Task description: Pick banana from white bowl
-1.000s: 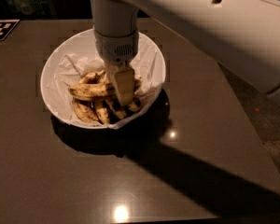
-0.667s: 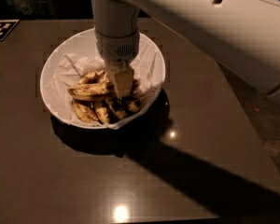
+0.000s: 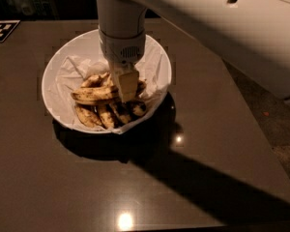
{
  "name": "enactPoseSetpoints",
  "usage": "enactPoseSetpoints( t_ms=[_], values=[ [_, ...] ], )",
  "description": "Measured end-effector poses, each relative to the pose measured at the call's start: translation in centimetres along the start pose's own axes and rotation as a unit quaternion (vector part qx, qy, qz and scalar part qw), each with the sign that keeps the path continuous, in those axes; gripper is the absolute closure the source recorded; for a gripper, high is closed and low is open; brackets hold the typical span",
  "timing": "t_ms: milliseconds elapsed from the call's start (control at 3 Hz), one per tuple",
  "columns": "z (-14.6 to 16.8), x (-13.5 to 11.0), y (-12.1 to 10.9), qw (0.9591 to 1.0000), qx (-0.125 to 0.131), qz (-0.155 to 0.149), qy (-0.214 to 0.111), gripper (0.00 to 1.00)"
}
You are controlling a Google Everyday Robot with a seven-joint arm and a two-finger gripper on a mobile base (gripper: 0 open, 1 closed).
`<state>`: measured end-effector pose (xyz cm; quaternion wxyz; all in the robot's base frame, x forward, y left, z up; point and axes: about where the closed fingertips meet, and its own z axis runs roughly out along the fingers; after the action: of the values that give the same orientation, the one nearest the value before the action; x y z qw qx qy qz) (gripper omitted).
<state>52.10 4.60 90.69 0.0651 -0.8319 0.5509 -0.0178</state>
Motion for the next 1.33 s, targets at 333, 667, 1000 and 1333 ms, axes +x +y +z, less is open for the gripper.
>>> enactPoseSetpoints(
  t_ms=[333, 667, 1000, 1333],
  values=[
    [-2.8, -0.4, 2.6, 0.9986, 0.047, -0.003, -0.026, 1.00],
    [-7.5, -0.3, 6.3, 0.9916, 0.114, -0.012, -0.060, 1.00],
    [-11.3, -0.4, 9.2, 0.9812, 0.167, -0.032, -0.091, 1.00],
    [-13.6, -0.6, 12.1, 0.9732, 0.200, -0.040, -0.106, 1.00]
  ],
)
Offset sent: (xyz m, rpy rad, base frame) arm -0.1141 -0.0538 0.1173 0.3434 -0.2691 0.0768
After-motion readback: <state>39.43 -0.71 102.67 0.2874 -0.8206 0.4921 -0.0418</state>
